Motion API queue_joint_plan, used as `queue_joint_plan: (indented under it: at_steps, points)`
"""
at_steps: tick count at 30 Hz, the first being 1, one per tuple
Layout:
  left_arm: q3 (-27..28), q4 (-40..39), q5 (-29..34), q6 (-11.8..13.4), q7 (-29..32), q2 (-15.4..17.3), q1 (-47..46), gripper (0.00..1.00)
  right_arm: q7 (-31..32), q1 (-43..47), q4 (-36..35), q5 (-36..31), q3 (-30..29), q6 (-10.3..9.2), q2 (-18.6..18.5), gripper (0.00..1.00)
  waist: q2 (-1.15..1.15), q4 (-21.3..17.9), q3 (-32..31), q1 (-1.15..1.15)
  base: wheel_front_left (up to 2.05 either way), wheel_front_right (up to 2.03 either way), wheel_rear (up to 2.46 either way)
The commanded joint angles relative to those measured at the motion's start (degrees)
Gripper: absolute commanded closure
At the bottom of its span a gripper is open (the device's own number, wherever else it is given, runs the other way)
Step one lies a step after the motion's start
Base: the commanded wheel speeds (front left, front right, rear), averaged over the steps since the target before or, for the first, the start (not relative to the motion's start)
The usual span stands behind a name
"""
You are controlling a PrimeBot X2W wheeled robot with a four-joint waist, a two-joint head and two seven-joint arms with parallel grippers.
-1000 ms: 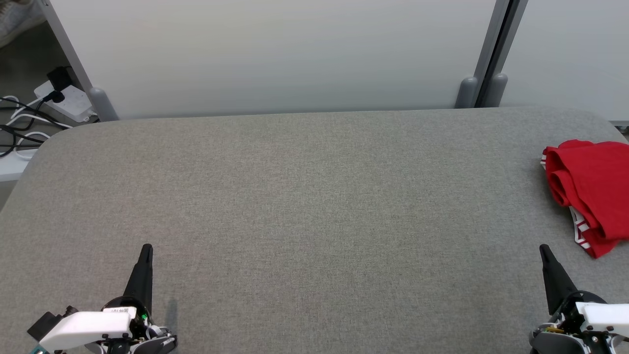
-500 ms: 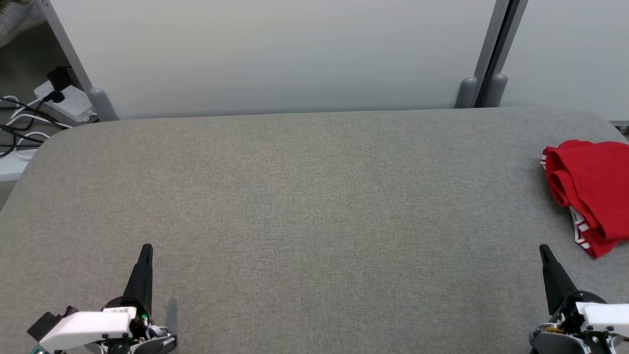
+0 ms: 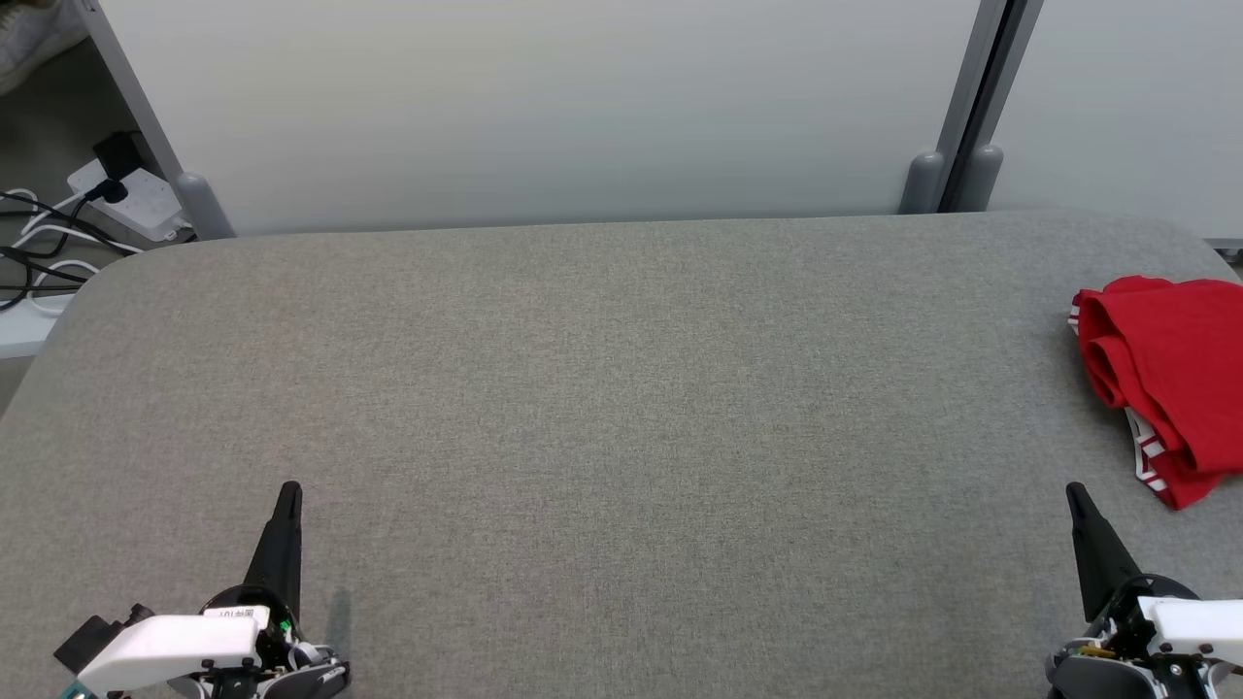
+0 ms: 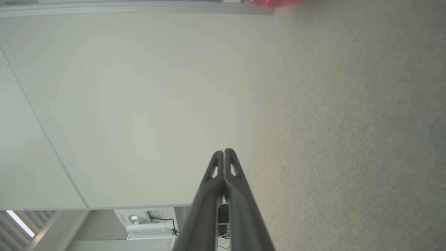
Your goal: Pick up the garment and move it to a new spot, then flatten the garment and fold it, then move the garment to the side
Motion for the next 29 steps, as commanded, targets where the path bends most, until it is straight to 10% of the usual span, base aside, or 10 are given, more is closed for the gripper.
queue_joint_plan:
  at_steps: [1, 29]
  points:
    - [1.92, -1.32, -0.23, -0.48, 0.40, 0.54, -3.03, 1.00, 0.43, -2.58, -1.51, 0.23, 0.84, 0.02, -0.80, 1.00, 0.00, 0.00, 0.00, 0.00, 0.00, 0.00, 0.00]
    - [1.93, -1.32, -0.22, -0.48, 0.41, 0.53, -3.03, 1.00, 0.48, -2.58, -1.51, 0.17, 0.78, 0.02, -0.76, 1.00, 0.00, 0.00, 0.00, 0.00, 0.00, 0.00, 0.00]
